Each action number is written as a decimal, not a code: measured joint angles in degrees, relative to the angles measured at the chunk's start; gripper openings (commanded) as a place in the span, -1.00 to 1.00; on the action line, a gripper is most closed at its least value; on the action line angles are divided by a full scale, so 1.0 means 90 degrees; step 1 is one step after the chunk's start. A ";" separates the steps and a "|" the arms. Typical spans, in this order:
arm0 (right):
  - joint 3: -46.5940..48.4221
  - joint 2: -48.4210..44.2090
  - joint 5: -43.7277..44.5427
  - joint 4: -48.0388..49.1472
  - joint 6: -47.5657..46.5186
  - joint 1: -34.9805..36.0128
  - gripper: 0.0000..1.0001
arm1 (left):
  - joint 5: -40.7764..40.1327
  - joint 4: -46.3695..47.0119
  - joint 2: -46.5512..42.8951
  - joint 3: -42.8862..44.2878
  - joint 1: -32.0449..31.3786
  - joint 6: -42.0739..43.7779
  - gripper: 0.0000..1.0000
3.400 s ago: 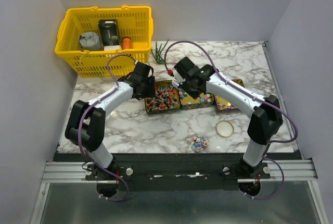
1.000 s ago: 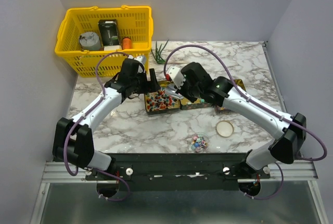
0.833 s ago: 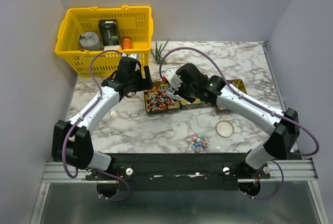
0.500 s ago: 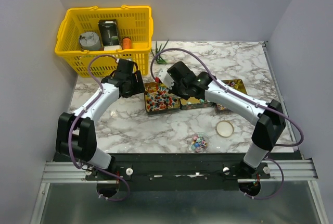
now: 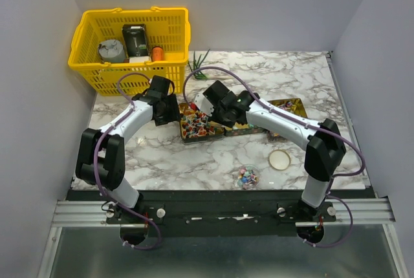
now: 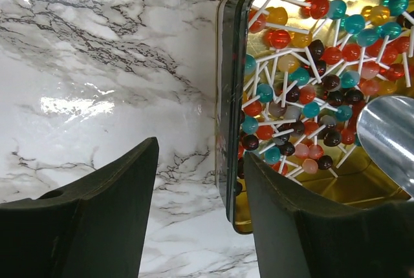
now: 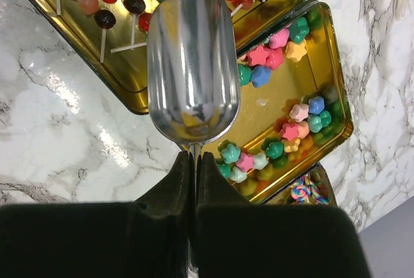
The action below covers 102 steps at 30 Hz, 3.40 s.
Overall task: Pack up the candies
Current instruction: Scoop the fake candies from the storage box.
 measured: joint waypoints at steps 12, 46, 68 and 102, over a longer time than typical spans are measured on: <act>0.0058 0.0520 -0.0287 0.0194 -0.0046 0.0090 -0.99 | 0.0007 -0.0056 0.0087 0.0007 0.0058 0.0002 0.18; 0.1484 0.2038 -0.1360 -0.0131 0.2217 -0.0236 -0.99 | 0.0410 0.0068 0.0180 -0.0007 0.0080 0.0032 0.07; 0.1926 0.2528 -0.1872 0.0219 0.2895 -0.0359 -0.99 | 0.0996 0.0498 0.0182 -0.0420 0.0080 -0.0170 -0.21; 0.1326 0.1756 -0.1248 0.0719 0.2735 -0.0367 -0.99 | 0.0957 0.0442 -0.0151 -0.0056 0.0075 -0.0231 0.44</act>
